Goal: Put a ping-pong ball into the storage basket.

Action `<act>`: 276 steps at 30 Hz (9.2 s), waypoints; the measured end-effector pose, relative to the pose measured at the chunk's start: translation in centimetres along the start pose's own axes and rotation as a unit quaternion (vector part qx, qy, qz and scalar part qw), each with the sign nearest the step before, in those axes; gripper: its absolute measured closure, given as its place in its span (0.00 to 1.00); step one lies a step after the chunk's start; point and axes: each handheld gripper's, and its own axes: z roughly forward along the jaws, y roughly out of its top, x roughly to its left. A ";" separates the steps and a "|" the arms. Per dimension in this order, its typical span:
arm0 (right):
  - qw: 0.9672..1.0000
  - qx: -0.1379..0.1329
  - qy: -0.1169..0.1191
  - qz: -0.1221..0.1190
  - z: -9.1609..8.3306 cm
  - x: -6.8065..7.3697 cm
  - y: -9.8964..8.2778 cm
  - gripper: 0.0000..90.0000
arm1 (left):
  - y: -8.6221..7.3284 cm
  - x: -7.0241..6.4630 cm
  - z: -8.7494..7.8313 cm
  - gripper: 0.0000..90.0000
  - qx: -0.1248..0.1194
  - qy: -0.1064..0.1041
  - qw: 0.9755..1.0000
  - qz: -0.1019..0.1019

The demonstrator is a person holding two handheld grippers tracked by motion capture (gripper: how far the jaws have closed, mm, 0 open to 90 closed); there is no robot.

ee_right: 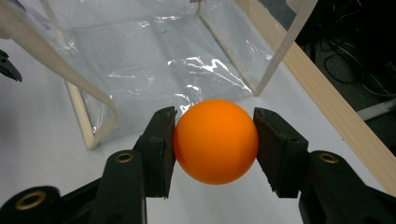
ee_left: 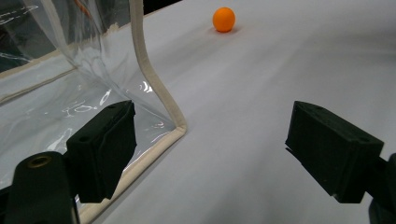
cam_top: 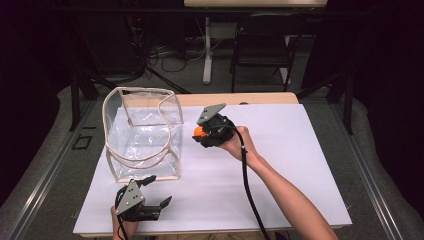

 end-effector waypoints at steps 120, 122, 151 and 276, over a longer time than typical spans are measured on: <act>0.997 -0.054 -0.017 -0.054 -3.0 0.6 8.4 0.56 | 0.2 -0.1 -0.1 0.17 -0.009 -0.006 1.000 0.006; 0.997 -0.055 -0.017 -0.053 -3.0 0.7 8.5 0.56 | 0.2 -0.1 -0.1 0.17 -0.009 -0.005 1.000 0.006; 0.995 -0.085 -0.011 -0.056 -2.1 2.1 9.9 0.56 | 0.2 -0.1 -0.1 0.17 -0.009 -0.004 1.000 0.008; 0.996 0.019 0.042 -0.073 5.4 6.3 12.3 0.56 | 0.1 0.0 -0.2 0.18 -0.011 -0.004 1.000 0.006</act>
